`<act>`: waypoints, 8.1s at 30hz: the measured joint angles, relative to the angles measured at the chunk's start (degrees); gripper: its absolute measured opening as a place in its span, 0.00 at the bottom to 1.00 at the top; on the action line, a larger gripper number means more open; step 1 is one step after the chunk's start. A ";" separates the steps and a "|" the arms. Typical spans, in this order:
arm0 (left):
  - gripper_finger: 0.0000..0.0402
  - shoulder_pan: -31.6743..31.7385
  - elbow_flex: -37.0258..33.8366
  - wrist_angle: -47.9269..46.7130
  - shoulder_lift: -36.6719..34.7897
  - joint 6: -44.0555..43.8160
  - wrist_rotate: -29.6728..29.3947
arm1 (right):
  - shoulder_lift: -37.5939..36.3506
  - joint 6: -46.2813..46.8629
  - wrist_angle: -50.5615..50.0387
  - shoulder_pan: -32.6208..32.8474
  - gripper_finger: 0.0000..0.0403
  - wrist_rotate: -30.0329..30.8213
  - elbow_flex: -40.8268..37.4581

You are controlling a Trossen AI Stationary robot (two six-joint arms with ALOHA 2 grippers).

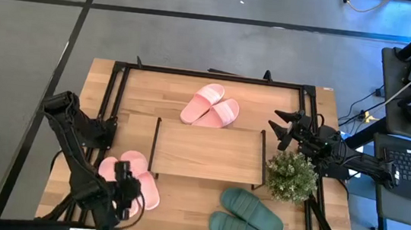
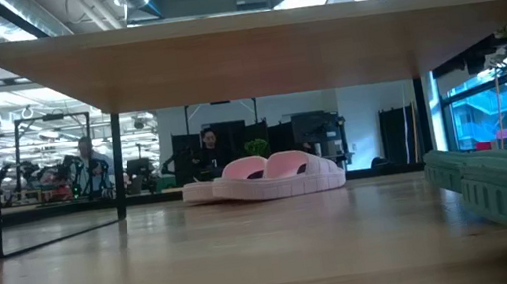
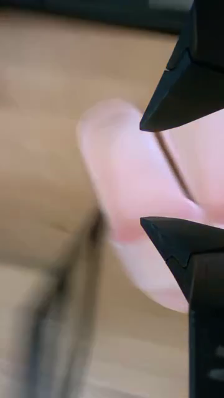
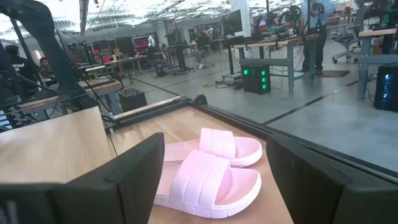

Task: Pick and place slides into the shelf
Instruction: Put the pink slipper on the shelf

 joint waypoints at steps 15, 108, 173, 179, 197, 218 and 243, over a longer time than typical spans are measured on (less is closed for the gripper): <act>0.57 2.38 0.00 -14.26 13.39 -14.15 6.96 | -0.01 -1.21 0.00 0.00 0.70 0.00 0.00; 0.01 4.59 -3.57 -17.31 18.28 -14.25 6.86 | -0.01 -0.97 -0.02 -0.01 0.70 0.00 0.00; 0.01 19.63 46.41 -19.74 15.04 43.46 -19.63 | -0.01 -0.78 0.02 0.00 0.70 0.00 -0.01; 0.01 27.16 39.95 -15.82 15.07 45.92 -29.89 | -0.01 -0.77 0.04 0.00 0.70 0.00 0.00; 0.01 36.76 29.02 18.16 17.51 58.15 -34.66 | -0.01 -0.73 0.24 -0.01 0.70 0.00 -0.01; 0.01 37.57 28.98 20.89 23.20 56.19 -33.51 | -0.01 0.47 0.87 -0.01 0.70 -0.02 -0.01; 0.27 37.76 29.03 20.89 23.15 56.68 -30.70 | -0.01 0.32 0.87 -0.01 0.70 -0.02 0.00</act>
